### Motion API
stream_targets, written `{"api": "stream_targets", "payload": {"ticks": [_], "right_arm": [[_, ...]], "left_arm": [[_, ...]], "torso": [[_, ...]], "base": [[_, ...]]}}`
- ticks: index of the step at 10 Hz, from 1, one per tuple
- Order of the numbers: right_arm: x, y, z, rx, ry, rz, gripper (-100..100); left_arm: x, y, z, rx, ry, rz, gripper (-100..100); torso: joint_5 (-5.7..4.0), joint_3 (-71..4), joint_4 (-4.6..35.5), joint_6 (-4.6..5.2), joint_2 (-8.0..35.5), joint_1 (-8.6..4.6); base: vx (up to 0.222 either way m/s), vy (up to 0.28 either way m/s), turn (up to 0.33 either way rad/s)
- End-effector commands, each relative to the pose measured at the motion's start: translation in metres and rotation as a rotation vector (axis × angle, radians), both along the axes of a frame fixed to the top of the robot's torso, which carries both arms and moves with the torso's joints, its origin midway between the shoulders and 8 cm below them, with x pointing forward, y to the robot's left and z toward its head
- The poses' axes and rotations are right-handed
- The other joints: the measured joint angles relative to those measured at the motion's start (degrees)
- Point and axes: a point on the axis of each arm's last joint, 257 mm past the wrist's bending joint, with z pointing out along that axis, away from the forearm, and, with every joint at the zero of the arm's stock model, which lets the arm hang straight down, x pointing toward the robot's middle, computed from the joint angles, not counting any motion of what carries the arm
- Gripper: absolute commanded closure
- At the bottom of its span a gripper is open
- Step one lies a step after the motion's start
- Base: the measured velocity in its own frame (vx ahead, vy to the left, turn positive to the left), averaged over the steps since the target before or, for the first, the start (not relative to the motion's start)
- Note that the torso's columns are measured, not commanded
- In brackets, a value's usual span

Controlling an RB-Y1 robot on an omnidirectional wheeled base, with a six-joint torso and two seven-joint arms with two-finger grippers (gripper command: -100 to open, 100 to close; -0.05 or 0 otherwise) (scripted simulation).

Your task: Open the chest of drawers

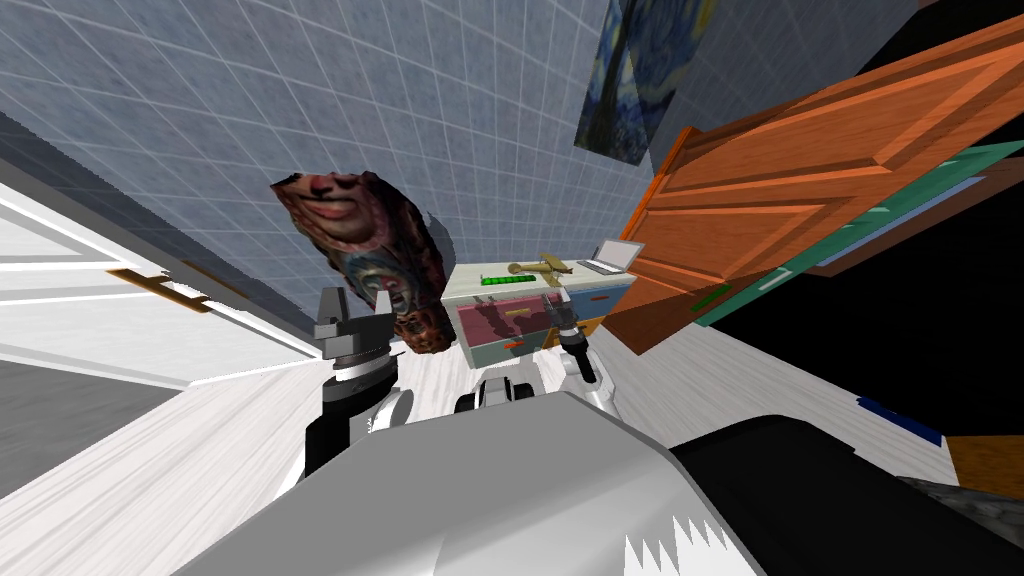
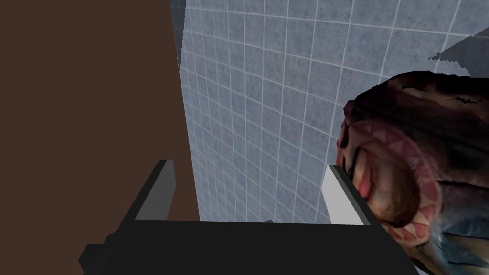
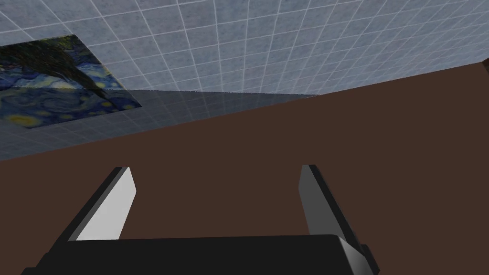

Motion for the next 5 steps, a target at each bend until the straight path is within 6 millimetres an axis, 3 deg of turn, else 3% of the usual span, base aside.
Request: {"api": "stream_targets", "payload": {"ticks": [1, 5], "right_arm": [[0.0047, -0.0011, -0.0076, -0.091, -0.012, -0.065, -100], [0.0097, -0.0025, -0.0161, -0.205, -0.031, -0.153, -100]], "left_arm": [[0.0, 0.0, 0.0, 0.0, 0.0, 0.0, 0], [0.0, 0.0, 0.0, 0.0, 0.0, 0.0, 0]], "torso": [[0.0, 0.0, 0.0, 0.0, -0.1, 0.06], [0.03, 0.0, 0.0, 0.0, -0.1, 0.11]], "base": [[0.031, 0.058, -0.009], [0.016, 0.046, -0.006]]}}
